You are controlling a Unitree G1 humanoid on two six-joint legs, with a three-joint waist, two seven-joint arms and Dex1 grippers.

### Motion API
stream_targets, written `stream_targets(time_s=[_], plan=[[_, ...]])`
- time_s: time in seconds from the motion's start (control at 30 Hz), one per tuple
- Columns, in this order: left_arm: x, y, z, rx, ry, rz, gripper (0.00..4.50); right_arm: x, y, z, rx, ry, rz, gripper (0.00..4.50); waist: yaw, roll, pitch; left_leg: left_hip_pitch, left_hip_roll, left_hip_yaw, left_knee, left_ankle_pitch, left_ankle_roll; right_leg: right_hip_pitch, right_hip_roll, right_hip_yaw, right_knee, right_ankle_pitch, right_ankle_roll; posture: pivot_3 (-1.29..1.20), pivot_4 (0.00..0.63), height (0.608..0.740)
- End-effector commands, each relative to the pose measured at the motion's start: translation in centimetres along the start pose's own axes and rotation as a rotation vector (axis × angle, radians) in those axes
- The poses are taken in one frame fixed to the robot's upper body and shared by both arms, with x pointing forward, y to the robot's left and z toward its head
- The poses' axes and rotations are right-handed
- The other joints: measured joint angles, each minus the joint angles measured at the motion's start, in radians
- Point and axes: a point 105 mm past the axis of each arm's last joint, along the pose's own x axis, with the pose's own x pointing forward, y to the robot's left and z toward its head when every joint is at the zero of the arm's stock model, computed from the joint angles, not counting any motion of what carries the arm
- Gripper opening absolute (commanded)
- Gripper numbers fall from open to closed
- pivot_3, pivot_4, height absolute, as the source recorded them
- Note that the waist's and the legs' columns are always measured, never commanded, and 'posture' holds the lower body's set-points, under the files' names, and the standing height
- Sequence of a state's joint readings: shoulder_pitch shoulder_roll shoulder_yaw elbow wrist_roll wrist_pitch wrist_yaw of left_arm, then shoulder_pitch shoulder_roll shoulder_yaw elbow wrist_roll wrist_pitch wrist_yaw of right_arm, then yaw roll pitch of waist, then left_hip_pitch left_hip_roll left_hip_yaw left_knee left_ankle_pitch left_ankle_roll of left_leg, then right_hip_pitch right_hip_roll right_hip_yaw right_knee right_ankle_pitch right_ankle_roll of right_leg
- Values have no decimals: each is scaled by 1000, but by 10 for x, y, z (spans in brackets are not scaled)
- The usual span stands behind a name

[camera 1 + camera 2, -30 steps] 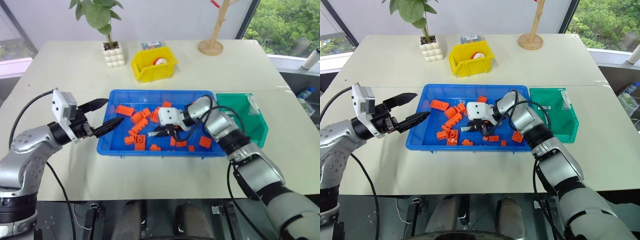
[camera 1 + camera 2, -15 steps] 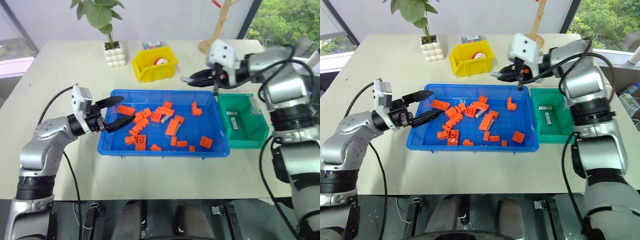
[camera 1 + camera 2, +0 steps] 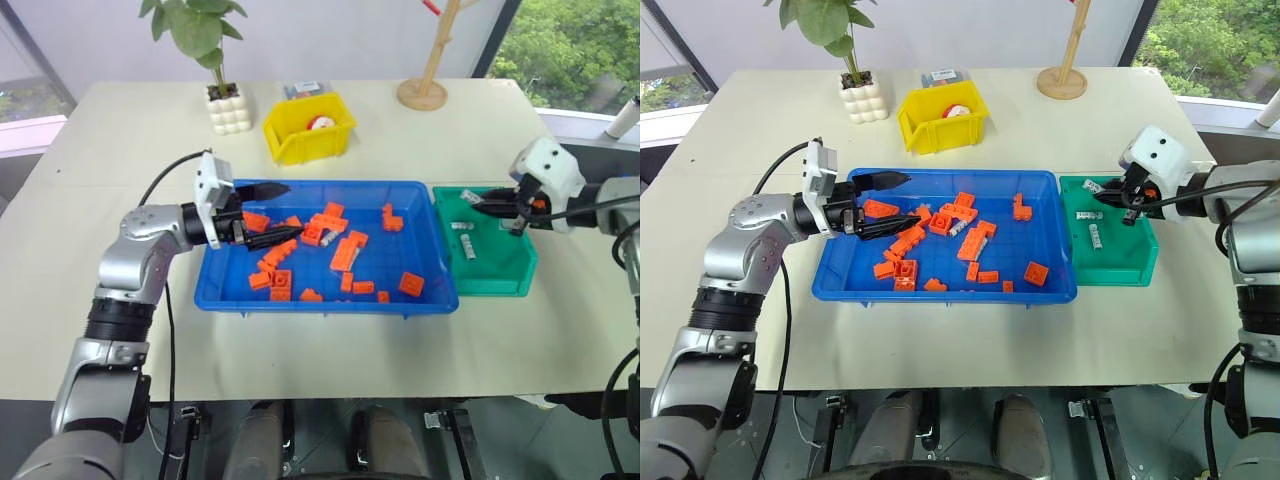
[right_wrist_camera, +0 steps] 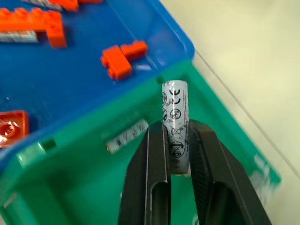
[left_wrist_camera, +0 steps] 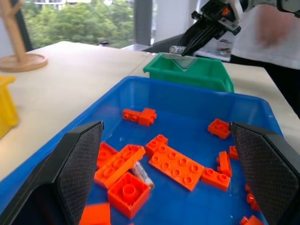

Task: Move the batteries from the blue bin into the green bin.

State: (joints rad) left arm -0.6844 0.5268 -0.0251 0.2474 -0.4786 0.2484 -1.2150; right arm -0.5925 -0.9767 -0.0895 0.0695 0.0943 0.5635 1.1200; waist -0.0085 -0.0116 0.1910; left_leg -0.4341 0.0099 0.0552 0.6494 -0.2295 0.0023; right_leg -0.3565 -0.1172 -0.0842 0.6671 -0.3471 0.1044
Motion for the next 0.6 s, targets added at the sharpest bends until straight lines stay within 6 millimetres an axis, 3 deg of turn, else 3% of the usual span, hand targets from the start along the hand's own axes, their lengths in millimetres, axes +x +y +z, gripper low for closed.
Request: stream_targets(time_s=[0.03, 0.07, 0.37, 0.47, 0.6], plan=[[4, 6, 6, 58, -2, -11, 4500, -13, -6, 5, -37, -10, -57, 45, 0, 0, 0, 0, 0, 0, 0, 0, 0, 0, 0, 0, 0, 0, 0, 0, 150, 739], [5, 8, 7, 62, -6, -11, 4500, -12, -5, 1, -36, 1, -59, 45, 0, 0, 0, 0, 0, 0, 0, 0, 0, 0, 0, 0, 0, 0, 0, 0, 150, 739], [1, 9, 11, 77, -5, -9, 4500, -12, -12, 0, -53, 20, -93, 4366, 0, 0, 0, 0, 0, -1, 0, 0, 0, 0, 0, 0, 0, 0, 0, 0, 150, 739], [-5, 11, 12, 90, 5, 12, 4500, -9, -23, 23, -103, -43, -138, 4443, -3, 0, 0, 0, 0, 0, 0, 0, 0, 0, 0, 0, 0, 0, 0, 0, 150, 739], [-14, 11, 13, 89, 22, 24, 4500, 3, -13, 66, -71, -218, -71, 4443, -7, 0, 0, 0, 1, -1, 0, 0, 0, 0, 1, 0, 0, 0, 0, 0, 150, 739]])
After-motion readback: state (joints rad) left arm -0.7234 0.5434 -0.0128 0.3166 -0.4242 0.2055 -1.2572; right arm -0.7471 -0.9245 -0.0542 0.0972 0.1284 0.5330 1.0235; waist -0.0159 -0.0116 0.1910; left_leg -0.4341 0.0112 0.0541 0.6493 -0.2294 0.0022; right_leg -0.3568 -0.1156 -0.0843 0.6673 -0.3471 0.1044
